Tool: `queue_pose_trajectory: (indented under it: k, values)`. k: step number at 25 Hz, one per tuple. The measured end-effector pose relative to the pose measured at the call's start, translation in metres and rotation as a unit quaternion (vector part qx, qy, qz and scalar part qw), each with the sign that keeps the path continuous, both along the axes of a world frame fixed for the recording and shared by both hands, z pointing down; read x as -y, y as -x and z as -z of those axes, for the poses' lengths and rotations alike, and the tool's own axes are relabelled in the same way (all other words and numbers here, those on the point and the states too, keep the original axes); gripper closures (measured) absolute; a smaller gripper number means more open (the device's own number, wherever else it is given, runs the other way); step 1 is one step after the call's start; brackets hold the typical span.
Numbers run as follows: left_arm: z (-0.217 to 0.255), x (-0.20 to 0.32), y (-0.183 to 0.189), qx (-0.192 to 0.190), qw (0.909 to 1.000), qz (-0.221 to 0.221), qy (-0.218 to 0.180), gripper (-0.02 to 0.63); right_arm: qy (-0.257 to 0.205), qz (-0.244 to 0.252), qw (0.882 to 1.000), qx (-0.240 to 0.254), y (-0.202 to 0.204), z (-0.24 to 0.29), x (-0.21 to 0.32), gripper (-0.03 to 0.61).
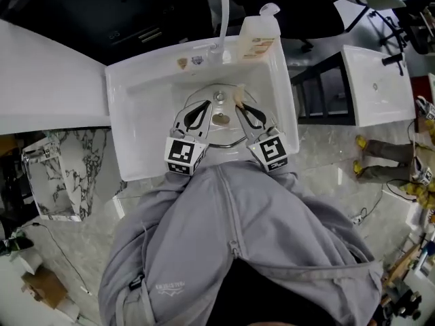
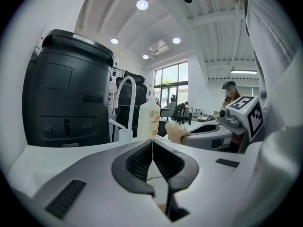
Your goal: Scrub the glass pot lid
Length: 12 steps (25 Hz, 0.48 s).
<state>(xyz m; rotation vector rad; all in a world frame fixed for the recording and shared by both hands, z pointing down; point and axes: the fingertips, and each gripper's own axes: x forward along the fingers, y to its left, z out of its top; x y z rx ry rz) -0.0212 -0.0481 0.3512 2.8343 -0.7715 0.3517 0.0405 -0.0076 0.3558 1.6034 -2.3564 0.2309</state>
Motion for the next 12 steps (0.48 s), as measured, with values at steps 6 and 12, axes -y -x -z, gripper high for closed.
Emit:
queue_pose_trajectory:
  k: [6, 12]
  values:
    - [0.041, -0.008, -0.026, -0.036, 0.9988, -0.014, -0.030, 0.606, -0.068, -0.084, 0.994, -0.021, -0.037, 0.042, -0.012, 0.549]
    - [0.043, -0.030, -0.075, -0.010, 0.9937, -0.095, -0.059, 0.606, -0.079, -0.137, 0.987, -0.032, -0.074, 0.049, -0.033, 0.549]
